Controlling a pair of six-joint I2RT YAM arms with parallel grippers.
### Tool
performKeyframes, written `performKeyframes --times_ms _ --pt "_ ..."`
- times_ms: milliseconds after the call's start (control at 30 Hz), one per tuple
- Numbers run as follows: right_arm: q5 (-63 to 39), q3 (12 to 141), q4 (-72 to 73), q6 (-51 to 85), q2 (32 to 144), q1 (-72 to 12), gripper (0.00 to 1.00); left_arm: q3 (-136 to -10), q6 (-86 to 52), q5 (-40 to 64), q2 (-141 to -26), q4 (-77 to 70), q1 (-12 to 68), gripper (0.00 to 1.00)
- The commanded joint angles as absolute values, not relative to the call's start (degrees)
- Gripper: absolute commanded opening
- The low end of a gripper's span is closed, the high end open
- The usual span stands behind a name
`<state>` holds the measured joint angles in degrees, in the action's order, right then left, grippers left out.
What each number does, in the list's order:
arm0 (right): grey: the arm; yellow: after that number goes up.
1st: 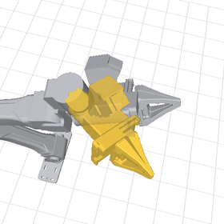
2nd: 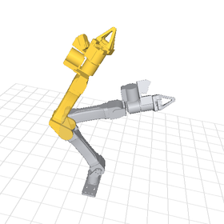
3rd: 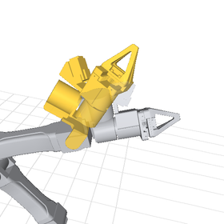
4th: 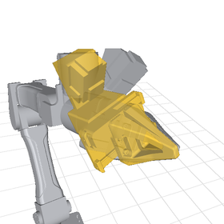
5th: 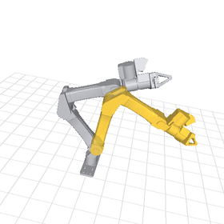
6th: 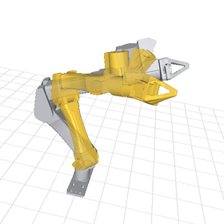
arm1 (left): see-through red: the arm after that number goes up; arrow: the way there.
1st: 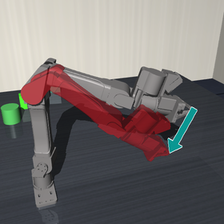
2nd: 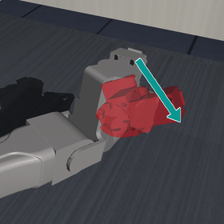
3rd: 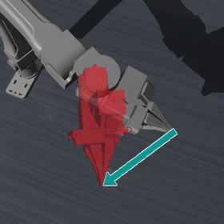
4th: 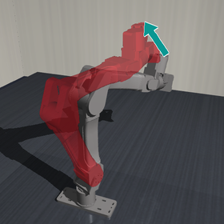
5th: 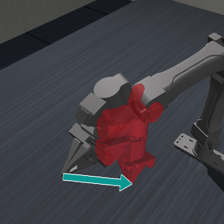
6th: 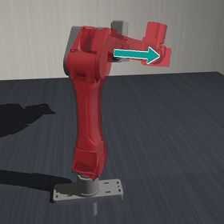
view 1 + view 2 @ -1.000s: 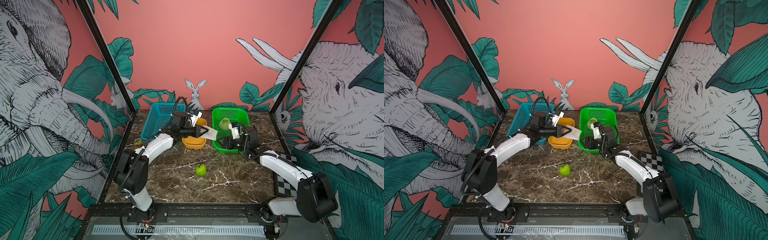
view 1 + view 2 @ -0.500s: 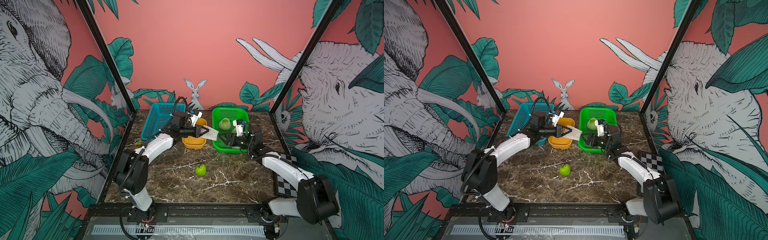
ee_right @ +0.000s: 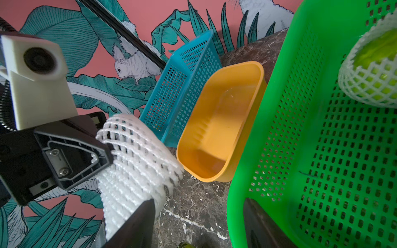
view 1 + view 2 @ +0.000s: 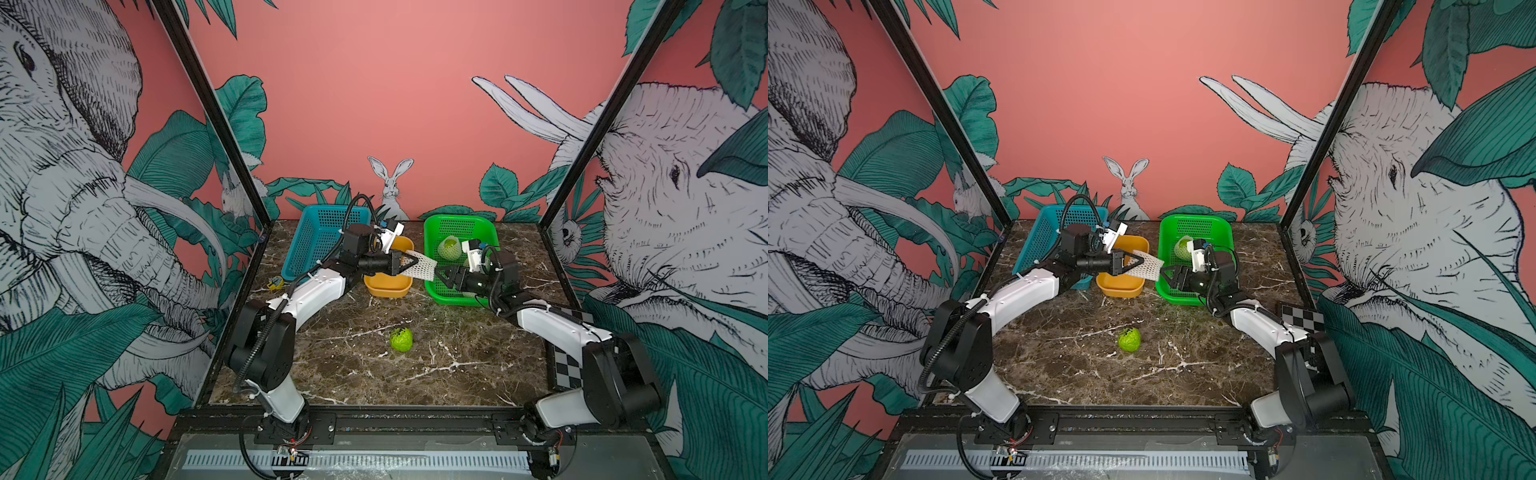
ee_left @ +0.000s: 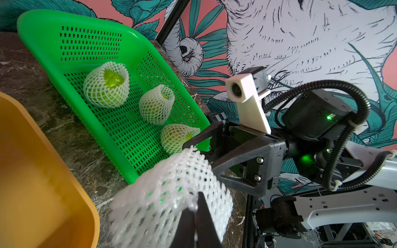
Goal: Sleeve custard apples in foam nets
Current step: Open the foam net.
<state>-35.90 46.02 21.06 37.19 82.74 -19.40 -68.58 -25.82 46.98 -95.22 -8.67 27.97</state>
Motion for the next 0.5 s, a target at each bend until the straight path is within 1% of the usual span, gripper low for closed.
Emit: performKeyframes --times_ms 0,267,367,467 --pt "-38.18 47.02 27.46 39.82 83.45 -19.60 0.67 -67.85 -26.26 48.29 -92.46 -10.50 28.19 0.00" --pt "-40.87 45.78 34.90 45.31 82.71 -19.60 0.68 -67.82 -26.39 47.73 -93.82 -10.67 28.17 0.00" --pt "-42.01 44.90 38.13 48.42 83.98 -19.61 0.66 -67.86 -26.92 47.73 -94.47 -11.32 28.20 0.00" --pt "-42.12 44.40 41.12 49.78 85.43 -19.69 0.62 -68.10 -27.52 47.89 -94.89 -12.09 28.17 0.00"
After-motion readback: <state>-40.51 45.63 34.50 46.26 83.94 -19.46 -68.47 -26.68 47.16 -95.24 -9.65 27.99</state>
